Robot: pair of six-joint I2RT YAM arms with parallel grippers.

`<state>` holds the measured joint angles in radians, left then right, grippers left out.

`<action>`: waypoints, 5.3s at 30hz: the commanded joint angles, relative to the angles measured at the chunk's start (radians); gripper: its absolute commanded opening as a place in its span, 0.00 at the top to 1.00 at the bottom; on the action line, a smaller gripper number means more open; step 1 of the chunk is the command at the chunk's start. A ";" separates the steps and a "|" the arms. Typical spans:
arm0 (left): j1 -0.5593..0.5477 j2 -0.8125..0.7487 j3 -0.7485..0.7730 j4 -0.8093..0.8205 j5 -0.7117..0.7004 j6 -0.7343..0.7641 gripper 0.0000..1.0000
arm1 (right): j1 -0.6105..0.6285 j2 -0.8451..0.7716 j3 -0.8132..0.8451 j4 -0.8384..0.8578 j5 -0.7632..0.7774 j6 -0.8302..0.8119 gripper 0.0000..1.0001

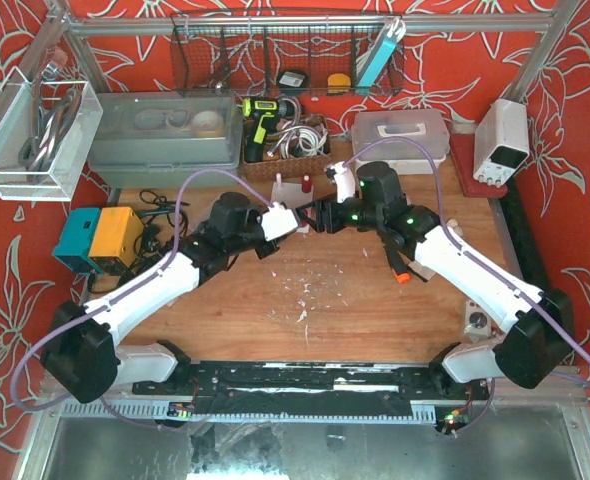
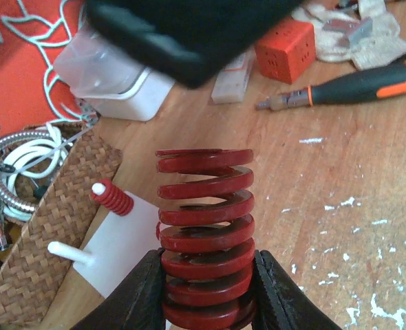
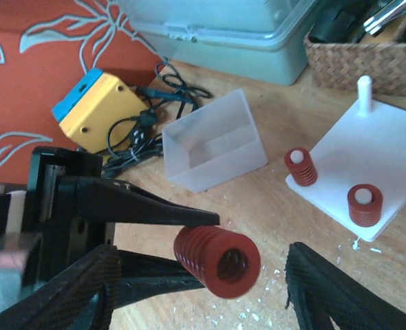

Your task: Install the large spring

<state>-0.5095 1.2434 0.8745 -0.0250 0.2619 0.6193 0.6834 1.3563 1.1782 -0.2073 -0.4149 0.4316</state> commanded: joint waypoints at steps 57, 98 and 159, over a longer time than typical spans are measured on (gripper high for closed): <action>-0.132 -0.104 -0.246 0.283 -0.178 0.820 1.00 | 0.081 0.469 0.541 -0.784 -0.069 -0.846 0.58; -0.061 -0.314 -0.160 0.328 -0.377 -0.720 0.00 | -0.002 -0.042 -0.247 0.392 0.091 -0.757 1.00; -0.023 0.045 0.171 0.092 0.024 -1.208 1.00 | 0.088 -0.098 -0.424 0.588 0.349 -0.590 0.22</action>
<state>-0.5358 1.2686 0.9676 0.0433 0.3595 -0.6651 0.7681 1.3128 0.7708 0.4351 -0.2173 -0.2935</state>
